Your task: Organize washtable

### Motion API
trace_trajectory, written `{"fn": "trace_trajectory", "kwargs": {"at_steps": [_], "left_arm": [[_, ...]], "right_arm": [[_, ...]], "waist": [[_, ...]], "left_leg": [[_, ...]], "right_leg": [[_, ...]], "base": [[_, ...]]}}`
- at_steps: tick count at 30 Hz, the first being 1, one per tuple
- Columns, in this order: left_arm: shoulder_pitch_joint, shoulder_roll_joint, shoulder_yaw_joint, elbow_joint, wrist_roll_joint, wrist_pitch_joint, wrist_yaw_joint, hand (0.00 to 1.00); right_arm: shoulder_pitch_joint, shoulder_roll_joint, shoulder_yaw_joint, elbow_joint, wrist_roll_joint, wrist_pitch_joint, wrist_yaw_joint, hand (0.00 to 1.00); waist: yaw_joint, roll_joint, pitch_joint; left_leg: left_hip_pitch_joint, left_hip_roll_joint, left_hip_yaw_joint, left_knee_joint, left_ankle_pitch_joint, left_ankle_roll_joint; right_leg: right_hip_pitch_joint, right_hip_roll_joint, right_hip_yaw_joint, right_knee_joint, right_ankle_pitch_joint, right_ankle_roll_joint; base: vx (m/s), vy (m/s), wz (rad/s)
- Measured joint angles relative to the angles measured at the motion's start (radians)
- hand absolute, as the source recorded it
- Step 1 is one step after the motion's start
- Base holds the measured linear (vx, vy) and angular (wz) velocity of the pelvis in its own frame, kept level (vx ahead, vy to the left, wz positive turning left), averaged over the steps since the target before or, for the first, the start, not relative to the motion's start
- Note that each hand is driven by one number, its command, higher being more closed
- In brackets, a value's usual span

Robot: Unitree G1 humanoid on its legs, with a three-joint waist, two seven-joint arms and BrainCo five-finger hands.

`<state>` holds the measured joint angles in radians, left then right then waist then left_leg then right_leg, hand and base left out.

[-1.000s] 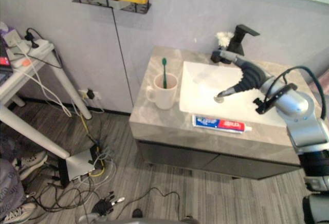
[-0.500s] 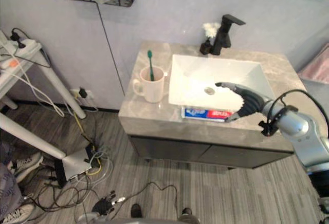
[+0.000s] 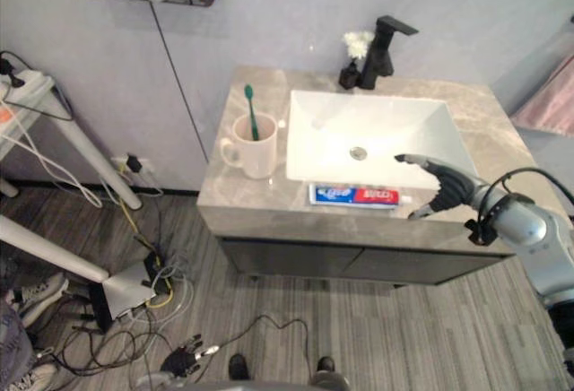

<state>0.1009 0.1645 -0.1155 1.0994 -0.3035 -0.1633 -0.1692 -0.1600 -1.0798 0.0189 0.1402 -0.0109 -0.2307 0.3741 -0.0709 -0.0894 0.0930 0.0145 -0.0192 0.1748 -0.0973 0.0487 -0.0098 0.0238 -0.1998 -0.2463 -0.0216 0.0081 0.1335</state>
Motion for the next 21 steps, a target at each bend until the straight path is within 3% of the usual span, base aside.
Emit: {"fn": "trace_trajectory", "kwargs": {"at_steps": [21], "left_arm": [[-0.003, 0.002, 0.000, -0.001, -0.007, -0.002, 0.000, 0.00]], "right_arm": [[-0.050, 0.103, 0.034, 0.086, 0.000, 0.002, -0.032, 0.00]], "waist": [[0.008, -0.002, 0.000]], "left_leg": [[-0.015, -0.001, -0.021, -0.005, 0.002, 0.002]], "right_leg": [[-0.003, 0.001, -0.026, 0.000, -0.002, -0.006]], "base": [[0.00, -0.004, 0.03]]}}
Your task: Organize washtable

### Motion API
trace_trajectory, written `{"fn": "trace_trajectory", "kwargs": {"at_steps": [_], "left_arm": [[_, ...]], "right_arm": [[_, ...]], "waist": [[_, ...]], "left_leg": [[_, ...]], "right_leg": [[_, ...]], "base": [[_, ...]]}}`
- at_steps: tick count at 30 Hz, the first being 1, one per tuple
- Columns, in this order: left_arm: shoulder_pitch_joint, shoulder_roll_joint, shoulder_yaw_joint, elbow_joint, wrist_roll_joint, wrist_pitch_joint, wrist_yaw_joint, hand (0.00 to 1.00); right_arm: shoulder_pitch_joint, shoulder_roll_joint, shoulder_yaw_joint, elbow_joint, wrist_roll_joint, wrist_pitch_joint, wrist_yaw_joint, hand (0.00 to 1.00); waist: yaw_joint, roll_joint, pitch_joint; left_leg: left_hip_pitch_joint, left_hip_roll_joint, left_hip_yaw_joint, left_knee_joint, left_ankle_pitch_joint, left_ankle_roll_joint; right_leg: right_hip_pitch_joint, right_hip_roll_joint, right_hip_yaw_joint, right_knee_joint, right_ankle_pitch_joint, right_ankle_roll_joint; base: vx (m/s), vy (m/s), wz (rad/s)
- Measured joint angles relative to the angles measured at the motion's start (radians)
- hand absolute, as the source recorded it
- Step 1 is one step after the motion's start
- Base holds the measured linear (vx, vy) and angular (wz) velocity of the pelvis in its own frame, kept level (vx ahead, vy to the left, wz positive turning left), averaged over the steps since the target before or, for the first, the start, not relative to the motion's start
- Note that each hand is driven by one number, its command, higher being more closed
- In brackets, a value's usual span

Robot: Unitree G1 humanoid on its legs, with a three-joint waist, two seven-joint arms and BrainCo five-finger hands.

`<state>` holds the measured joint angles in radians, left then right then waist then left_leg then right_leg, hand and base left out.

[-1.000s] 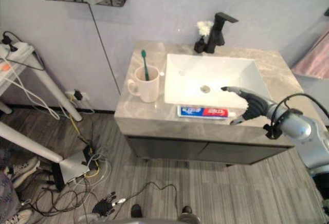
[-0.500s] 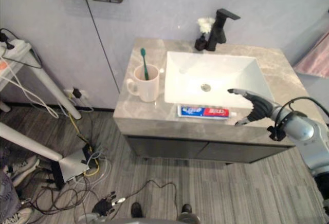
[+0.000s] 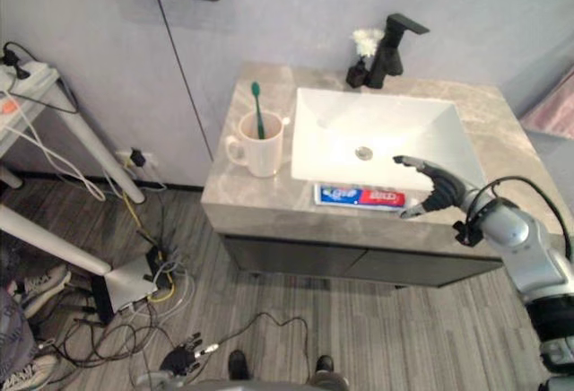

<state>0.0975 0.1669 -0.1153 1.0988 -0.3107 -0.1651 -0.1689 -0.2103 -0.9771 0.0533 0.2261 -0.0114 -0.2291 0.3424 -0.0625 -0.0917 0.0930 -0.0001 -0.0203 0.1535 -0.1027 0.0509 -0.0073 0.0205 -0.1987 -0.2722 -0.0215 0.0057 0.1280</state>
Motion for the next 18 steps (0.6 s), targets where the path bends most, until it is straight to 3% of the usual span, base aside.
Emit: {"fn": "trace_trajectory", "kwargs": {"at_steps": [18], "left_arm": [[-0.019, 0.004, 0.000, -0.010, -0.002, -0.010, 0.000, 0.00]], "right_arm": [[-0.029, 0.030, 0.042, 0.007, 0.000, 0.000, 0.000, 0.00]], "waist": [[0.021, -0.005, 0.038]], "left_leg": [[-0.022, 0.000, -0.016, 0.000, 0.002, 0.001]], "right_leg": [[-0.009, 0.001, -0.016, -0.001, -0.003, -0.004]], "base": [[0.00, -0.002, 0.02]]}}
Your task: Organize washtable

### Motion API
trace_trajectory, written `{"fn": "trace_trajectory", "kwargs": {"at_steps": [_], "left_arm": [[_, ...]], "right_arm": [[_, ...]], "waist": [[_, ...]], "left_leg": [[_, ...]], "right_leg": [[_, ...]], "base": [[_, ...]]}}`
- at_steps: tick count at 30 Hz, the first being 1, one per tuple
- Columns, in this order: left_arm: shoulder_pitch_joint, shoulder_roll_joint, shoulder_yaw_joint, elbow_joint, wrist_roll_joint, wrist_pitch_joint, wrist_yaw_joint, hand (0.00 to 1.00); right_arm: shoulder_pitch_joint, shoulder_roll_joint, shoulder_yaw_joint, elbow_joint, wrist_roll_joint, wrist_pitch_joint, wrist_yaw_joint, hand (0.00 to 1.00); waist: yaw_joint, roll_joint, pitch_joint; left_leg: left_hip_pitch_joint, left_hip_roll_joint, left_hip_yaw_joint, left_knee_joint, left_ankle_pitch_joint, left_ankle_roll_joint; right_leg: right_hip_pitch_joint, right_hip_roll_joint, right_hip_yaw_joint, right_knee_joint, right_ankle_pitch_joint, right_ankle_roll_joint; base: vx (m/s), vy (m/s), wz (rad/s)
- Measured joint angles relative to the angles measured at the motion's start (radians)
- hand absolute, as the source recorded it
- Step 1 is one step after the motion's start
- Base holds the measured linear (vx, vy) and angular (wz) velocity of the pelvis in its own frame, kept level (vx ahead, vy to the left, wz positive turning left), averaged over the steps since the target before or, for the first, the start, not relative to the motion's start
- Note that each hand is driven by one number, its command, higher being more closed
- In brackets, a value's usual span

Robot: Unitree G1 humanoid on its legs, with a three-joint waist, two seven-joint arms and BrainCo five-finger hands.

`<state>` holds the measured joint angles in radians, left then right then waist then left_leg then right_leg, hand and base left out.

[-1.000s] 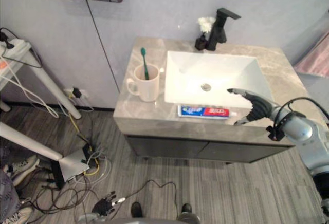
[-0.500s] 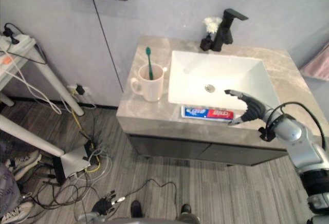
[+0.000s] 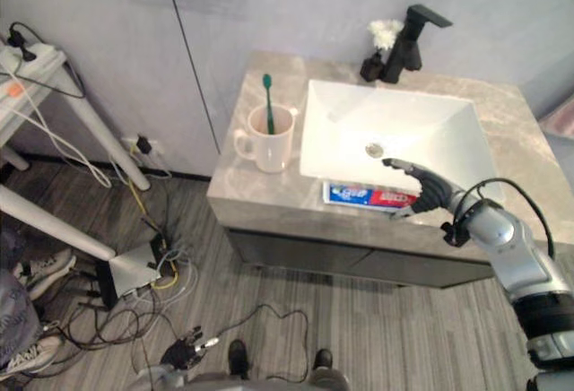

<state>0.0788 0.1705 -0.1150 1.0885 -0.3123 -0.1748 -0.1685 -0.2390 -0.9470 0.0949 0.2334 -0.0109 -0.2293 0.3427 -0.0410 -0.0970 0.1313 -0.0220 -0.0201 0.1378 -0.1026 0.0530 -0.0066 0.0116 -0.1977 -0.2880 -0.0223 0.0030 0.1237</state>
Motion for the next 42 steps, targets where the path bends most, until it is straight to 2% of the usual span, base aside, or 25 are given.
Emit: {"fn": "trace_trajectory", "kwargs": {"at_steps": [7, 15, 26, 33, 34, 42], "left_arm": [[-0.013, 0.008, 0.000, -0.002, 0.000, -0.009, 0.002, 0.00], [-0.015, 0.012, 0.000, -0.024, -0.001, -0.009, 0.011, 0.00], [-0.019, 0.012, 0.000, -0.043, -0.010, -0.009, 0.018, 0.00], [-0.020, 0.012, 0.000, -0.064, -0.020, -0.010, 0.021, 0.00], [-0.020, 0.012, 0.000, -0.065, -0.028, -0.010, 0.022, 0.00], [-0.022, 0.008, 0.000, -0.067, -0.030, -0.010, 0.038, 0.00]], "right_arm": [[-0.011, 0.001, 0.004, 0.015, 0.000, 0.000, 0.000, 0.00], [-0.024, 0.001, 0.030, 0.015, 0.000, 0.000, 0.000, 0.00], [-0.031, -0.003, 0.028, 0.013, 0.000, -0.002, -0.014, 0.00], [-0.038, -0.011, 0.021, -0.019, 0.000, -0.003, -0.038, 0.00], [-0.038, -0.011, 0.021, -0.022, 0.000, -0.003, -0.038, 1.00], [-0.042, -0.011, 0.019, -0.024, -0.004, -0.028, -0.059, 1.00]], "waist": [[0.001, -0.013, 0.024], [0.001, -0.017, 0.051], [0.001, -0.008, 0.076], [0.003, -0.004, 0.098], [0.003, -0.003, 0.101], [0.003, 0.004, 0.111]], "left_leg": [[-0.017, 0.001, -0.008, 0.006, 0.000, 0.000], [-0.025, 0.005, -0.008, 0.006, 0.000, 0.000], [-0.069, 0.010, -0.001, 0.007, 0.015, 0.011], [-0.095, 0.013, -0.001, 0.007, 0.023, 0.003], [-0.096, 0.016, -0.001, 0.007, 0.024, 0.002], [-0.096, 0.023, 0.000, 0.007, 0.025, 0.000]], "right_leg": [[-0.009, 0.002, -0.010, 0.000, 0.001, -0.001], [-0.019, 0.006, -0.010, 0.002, 0.022, -0.027], [-0.077, 0.008, -0.005, 0.022, 0.049, -0.018], [-0.104, 0.009, 0.002, 0.025, 0.054, -0.018], [-0.105, 0.012, 0.002, 0.026, 0.054, -0.018], [-0.107, 0.019, 0.012, 0.025, 0.054, -0.018]], "base": [[0.03, -0.009, 0.05], [0.00, 0.000, 0.00], [-0.01, 0.003, -0.02], [0.00, 0.000, 0.00], [0.00, 0.000, 0.00], [0.00, 0.000, 0.00]]}}
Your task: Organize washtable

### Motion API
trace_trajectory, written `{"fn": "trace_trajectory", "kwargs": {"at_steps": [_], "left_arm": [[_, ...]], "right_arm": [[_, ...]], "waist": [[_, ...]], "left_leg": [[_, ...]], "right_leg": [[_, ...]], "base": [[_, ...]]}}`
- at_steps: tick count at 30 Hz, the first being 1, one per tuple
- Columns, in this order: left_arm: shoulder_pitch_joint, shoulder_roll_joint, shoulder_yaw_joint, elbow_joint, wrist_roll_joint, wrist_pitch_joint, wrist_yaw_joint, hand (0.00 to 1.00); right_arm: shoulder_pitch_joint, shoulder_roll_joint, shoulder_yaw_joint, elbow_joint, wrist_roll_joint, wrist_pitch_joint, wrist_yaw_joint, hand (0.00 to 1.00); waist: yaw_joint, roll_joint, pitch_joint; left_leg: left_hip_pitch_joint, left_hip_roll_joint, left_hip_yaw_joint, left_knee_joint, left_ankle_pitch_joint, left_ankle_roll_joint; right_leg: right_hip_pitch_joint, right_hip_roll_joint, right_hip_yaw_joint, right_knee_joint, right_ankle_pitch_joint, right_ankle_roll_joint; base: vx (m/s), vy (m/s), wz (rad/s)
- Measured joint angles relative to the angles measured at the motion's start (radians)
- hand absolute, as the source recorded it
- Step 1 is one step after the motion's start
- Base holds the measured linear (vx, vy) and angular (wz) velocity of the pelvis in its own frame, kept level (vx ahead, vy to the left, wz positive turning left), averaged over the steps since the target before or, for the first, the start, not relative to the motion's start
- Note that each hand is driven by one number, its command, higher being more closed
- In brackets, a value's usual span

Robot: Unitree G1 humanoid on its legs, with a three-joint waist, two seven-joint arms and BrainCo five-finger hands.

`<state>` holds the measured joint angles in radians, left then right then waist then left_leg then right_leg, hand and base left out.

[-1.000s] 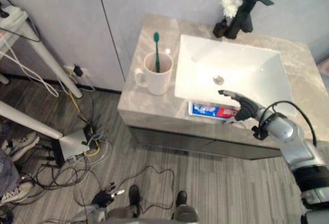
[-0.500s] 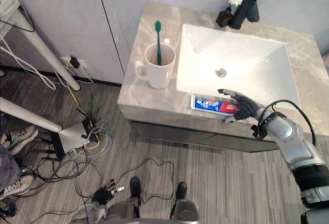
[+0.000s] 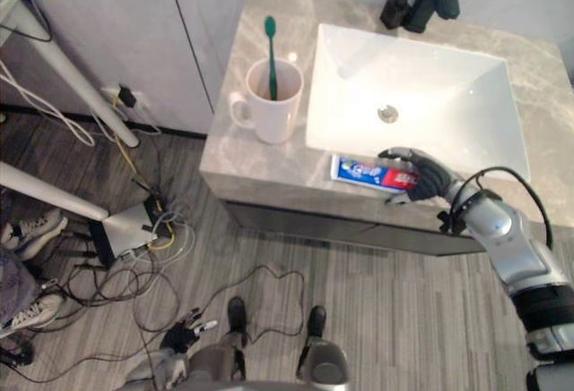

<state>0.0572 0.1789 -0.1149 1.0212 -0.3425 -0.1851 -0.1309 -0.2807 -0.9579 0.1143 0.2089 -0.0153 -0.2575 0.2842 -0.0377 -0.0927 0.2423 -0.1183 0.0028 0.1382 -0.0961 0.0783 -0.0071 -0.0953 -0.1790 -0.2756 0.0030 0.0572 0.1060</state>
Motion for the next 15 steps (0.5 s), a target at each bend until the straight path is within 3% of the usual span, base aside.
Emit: {"fn": "trace_trajectory", "kwargs": {"at_steps": [15], "left_arm": [[0.000, 0.000, 0.000, 0.000, 0.000, 0.000, 0.000, 0.00]], "right_arm": [[0.000, 0.000, -0.008, -0.001, -0.025, -0.004, -0.002, 1.00]], "waist": [[0.000, 0.001, 0.001]], "left_leg": [[-0.001, 0.000, 0.000, 0.000, 0.000, 0.000]], "right_leg": [[0.000, 0.001, 0.001, -0.001, 0.000, 0.000]], "base": [[0.01, 0.001, 0.00]]}}
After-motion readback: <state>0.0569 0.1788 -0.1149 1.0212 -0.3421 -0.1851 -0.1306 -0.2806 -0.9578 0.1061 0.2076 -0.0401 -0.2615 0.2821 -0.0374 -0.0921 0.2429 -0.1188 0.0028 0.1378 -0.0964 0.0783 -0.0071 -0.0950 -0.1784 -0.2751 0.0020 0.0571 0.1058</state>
